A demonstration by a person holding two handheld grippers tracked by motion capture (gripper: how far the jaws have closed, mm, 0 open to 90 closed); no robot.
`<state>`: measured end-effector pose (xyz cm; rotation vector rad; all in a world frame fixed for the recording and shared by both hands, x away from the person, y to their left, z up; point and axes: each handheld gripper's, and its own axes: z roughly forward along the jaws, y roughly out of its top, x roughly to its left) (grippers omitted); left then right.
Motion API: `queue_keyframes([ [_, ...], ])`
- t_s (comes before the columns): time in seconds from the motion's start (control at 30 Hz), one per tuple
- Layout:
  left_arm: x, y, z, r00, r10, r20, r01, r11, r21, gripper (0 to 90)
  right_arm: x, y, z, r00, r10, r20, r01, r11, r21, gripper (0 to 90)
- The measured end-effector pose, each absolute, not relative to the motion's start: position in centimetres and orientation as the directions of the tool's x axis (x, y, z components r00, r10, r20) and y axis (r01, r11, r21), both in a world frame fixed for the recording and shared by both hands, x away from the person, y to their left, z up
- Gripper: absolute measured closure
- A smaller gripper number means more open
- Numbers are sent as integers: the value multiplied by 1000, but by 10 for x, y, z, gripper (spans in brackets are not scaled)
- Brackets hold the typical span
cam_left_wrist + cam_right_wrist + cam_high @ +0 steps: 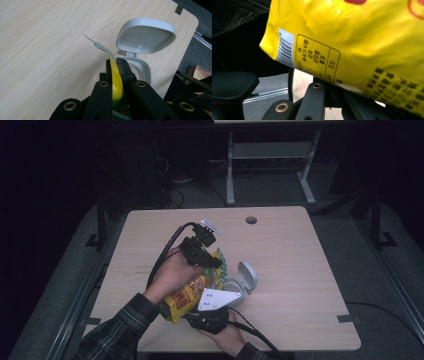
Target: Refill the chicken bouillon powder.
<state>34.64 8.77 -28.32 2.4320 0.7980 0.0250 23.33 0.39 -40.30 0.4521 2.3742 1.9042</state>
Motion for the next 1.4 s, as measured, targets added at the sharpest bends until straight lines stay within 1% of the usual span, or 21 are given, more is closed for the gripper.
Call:
queue_keyframes([
  [1.4, 346, 84, -283, 826, 544, -147, 532, -667, 522, 898, 232, 3, -402, -955, 268, 130, 183, 184, 966, 899],
])
